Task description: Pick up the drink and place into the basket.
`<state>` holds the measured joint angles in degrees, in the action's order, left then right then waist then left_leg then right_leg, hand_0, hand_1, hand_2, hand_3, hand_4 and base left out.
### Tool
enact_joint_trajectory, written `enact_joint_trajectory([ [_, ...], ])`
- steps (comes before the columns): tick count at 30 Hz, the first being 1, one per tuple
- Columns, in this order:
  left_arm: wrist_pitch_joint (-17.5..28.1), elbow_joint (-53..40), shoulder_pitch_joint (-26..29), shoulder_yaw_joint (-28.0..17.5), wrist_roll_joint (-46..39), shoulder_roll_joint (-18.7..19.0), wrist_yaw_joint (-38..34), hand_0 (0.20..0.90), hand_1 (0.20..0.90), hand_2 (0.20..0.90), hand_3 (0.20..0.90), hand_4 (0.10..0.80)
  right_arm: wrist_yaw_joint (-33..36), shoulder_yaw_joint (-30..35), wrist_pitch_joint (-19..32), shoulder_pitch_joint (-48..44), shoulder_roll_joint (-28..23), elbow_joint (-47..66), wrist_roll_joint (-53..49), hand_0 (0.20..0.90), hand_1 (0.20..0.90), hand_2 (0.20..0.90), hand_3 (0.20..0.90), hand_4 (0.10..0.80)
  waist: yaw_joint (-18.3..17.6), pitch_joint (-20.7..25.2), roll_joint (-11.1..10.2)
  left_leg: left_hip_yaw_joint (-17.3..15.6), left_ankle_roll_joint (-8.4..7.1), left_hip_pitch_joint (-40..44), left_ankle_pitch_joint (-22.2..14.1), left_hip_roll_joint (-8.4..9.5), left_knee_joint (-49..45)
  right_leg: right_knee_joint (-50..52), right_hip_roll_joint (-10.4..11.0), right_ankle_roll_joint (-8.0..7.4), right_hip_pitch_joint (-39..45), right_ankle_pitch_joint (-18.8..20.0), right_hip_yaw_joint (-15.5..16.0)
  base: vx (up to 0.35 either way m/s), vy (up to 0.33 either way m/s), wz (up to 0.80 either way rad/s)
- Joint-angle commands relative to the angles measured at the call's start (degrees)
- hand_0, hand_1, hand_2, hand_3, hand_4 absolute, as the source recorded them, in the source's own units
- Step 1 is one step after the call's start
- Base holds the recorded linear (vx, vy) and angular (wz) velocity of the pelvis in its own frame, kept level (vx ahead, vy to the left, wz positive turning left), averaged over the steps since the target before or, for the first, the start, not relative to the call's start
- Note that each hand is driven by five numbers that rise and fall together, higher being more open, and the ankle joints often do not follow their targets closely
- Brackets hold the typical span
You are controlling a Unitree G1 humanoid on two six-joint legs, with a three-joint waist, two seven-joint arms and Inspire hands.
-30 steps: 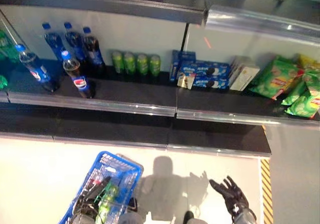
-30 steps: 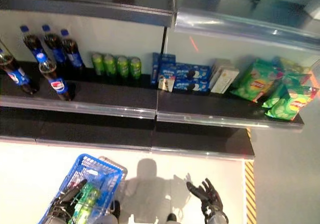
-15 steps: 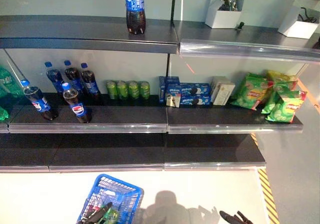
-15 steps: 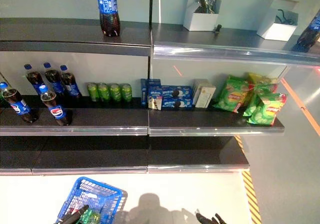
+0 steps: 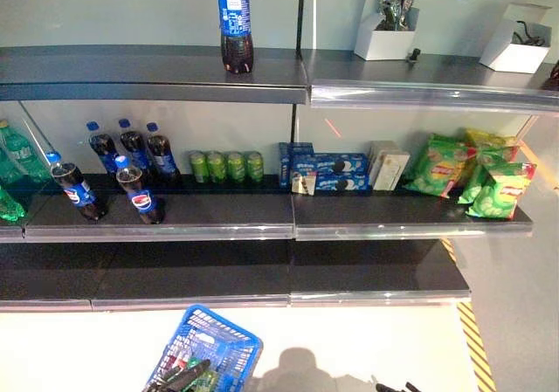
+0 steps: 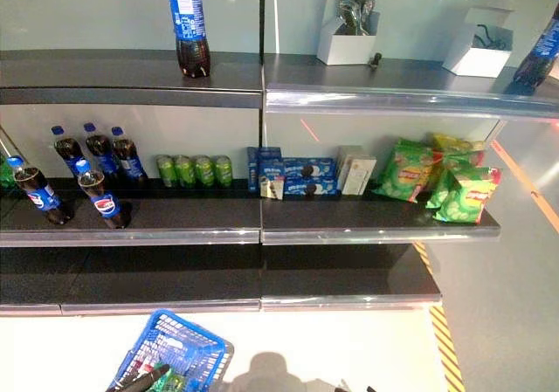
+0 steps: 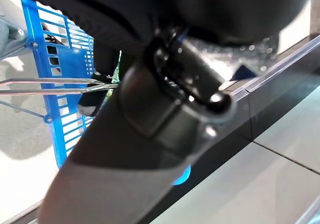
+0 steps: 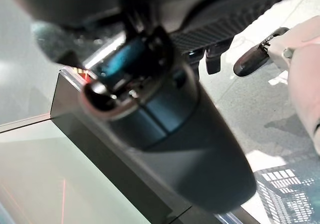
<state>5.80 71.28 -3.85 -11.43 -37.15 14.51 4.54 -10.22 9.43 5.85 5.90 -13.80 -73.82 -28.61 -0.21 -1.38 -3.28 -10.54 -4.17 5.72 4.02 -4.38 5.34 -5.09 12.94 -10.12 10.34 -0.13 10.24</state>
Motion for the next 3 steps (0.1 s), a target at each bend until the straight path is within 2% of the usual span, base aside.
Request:
enact_joint_trajectory([
  [1,6.8,-0.5,1.6,1.7,6.3,3.8,3.2,0.300,0.300,0.300,0.200,0.100,-1.8,-0.4,1.0,-3.8,-4.6,-3.0,1.1,0.900,0.900,0.900,0.900,0.800,3.0,-1.4,3.4,-0.1,1.14,3.0,-7.5,1.26,-1.5,2.2,-1.1,1.18,-3.7,2.1,2.6,0.000,0.000,0.00],
  [3,6.5,-0.8,1.7,1.9,6.5,3.7,3.5,0.300,0.300,0.300,0.200,0.100,-1.8,-0.6,1.1,-3.9,-4.4,-3.1,1.3,0.900,0.900,0.900,0.900,0.800,3.0,-1.4,3.4,0.0,1.12,3.0,-7.5,1.24,-1.4,2.2,-1.1,1.14,-3.7,2.1,2.6,0.000,0.000,0.00],
])
